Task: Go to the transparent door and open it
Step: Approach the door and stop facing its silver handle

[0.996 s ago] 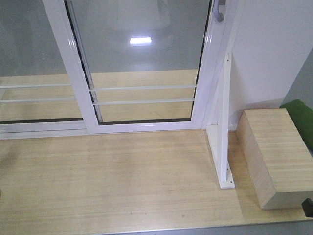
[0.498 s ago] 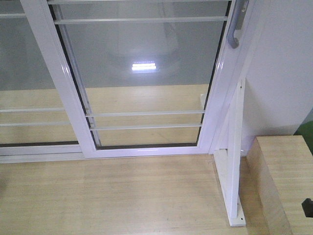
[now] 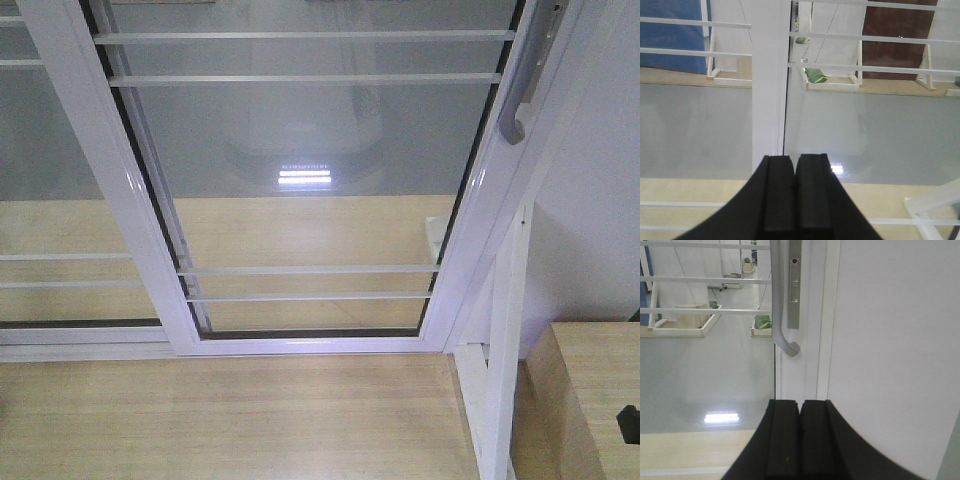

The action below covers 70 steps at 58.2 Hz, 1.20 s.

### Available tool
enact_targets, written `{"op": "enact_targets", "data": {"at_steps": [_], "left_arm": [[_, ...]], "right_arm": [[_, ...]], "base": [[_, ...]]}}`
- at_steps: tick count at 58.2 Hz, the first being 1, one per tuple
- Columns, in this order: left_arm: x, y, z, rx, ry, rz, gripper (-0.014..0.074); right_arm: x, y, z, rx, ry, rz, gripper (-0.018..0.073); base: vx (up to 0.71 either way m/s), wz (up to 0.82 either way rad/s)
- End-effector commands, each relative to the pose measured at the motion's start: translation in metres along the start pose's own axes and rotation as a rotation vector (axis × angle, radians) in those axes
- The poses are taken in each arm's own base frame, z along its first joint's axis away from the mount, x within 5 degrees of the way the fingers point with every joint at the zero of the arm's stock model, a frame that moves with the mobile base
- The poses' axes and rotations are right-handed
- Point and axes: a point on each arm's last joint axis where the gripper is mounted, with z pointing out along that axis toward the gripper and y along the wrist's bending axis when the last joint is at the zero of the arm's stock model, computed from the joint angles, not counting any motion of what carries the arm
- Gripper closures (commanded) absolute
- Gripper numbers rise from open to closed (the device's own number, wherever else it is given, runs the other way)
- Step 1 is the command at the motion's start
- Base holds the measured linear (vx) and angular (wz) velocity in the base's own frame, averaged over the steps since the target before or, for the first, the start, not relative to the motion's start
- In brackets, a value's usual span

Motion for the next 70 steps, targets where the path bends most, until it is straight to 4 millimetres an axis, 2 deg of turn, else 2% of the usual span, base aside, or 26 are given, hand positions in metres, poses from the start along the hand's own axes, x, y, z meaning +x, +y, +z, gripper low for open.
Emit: {"op": "enact_targets", "data": {"at_steps": [1,70], "left_arm": [[-0.0058,-0.0012,-0.001,0.017,-0.089,-0.003,0.0594],[-0.0058,-0.0012,-0.001,0.017,-0.089,-0.003,0.0594]], "right_arm": [[-0.0064,-0.001,-0.0009,0.013,-0.088,-0.004,0.0562],[-0.0064,-0.001,-0.0009,0.013,-0.088,-0.004,0.0562]], "base": [[0.14,0.06],[0.04,-0.01]]}}
